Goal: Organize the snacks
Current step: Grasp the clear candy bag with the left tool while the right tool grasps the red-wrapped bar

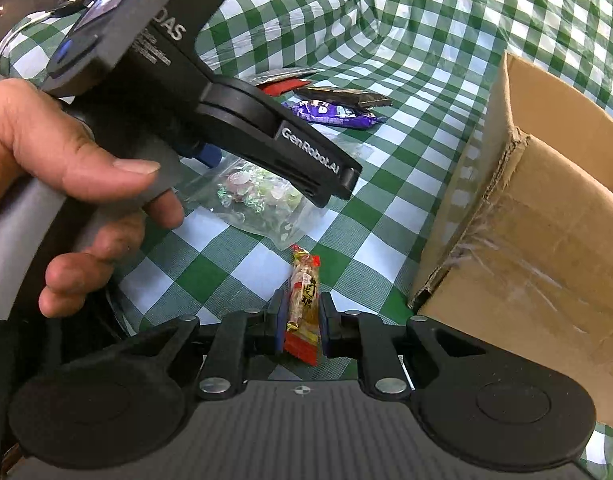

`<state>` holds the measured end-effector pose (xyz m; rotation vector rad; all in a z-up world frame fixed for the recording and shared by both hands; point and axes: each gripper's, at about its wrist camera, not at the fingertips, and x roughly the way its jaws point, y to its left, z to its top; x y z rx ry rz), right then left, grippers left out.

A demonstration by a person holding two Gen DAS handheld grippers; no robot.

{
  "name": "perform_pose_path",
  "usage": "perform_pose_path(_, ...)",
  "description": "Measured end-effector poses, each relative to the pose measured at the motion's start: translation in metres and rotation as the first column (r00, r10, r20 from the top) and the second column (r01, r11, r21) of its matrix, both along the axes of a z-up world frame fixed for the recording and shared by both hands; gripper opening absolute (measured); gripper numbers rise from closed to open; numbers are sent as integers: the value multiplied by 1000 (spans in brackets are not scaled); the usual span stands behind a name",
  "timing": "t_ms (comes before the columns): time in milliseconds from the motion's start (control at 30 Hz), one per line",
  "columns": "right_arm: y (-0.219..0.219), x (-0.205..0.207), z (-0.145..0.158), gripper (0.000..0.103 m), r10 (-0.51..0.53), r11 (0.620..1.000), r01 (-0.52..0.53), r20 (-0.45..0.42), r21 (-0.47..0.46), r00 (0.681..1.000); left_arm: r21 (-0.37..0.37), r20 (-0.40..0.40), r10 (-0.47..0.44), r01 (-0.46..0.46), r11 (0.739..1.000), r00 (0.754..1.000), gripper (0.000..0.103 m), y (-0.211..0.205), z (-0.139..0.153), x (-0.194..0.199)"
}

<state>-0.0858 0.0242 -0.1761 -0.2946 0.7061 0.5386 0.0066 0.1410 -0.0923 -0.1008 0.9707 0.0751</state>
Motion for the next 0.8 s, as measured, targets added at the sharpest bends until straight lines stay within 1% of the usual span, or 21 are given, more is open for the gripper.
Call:
perform_pose_path(33,1,0,0,18,-1,1000,1,1,-2,1000,16,-4,-13,13,1000,1000,103,-2,-1,0)
perform_pose_path(67,1,-1,0,18,0,1000,0,4,-6,1000,48,-8,-33,33,998,999,103,-7,-2,-1)
perform_pose_path(133,2,-1,-1,18,3,1000,-3,9,-13,1000,130,-22,-90,92,987,996,103,-21,-8,0)
perform_pose_path(167,2,-2,0,18,4,1000,-4,9,-14,1000,151,-19,-107,109,983,994,103,-24,-9,-1)
perform_pose_path(200,2,-2,0,18,5,1000,-4,9,-15,1000,156,-16,-115,116,981,993,102,-24,-8,-2)
perform_pose_path(233,2,-2,0,18,4,1000,-4,9,-15,1000,153,-12,-117,118,981,993,99,-24,-8,-3)
perform_pose_path(300,1,-2,0,18,5,1000,-5,10,-15,1000,154,14,-108,105,983,994,86,-20,-4,-6)
perform_pose_path(367,1,-2,0,18,8,1000,-8,12,-18,1000,148,35,-111,105,983,993,65,-17,0,-10)
perform_pose_path(400,1,-3,0,18,10,1000,-10,15,-21,1000,148,49,-117,108,983,992,58,-16,3,-12)
perform_pose_path(467,1,-4,0,18,14,1000,-13,18,-26,1000,160,66,-129,117,980,989,36,-16,6,-17)
perform_pose_path(500,2,-4,0,18,12,1000,-12,19,-27,1000,166,74,-132,119,979,988,31,-15,8,-20)
perform_pose_path(567,3,-5,0,18,10,1000,-9,22,-30,1000,164,92,-136,119,979,986,16,-13,13,-23)
perform_pose_path(600,4,-6,0,18,9,999,-8,24,-31,1000,161,102,-135,118,980,986,12,-11,16,-25)
perform_pose_path(633,4,-6,0,18,7,999,-6,27,-33,1000,159,113,-134,115,980,985,4,-10,19,-27)
perform_pose_path(733,3,-8,2,17,1,999,0,38,-33,999,150,148,-136,113,982,980,4,-4,30,-33)
perform_pose_path(767,3,-9,3,16,-2,1000,3,42,-30,999,150,159,-137,113,982,978,0,-3,33,-35)
perform_pose_path(800,2,-9,4,16,-4,1000,5,49,-25,999,151,170,-137,112,982,976,0,-2,36,-37)
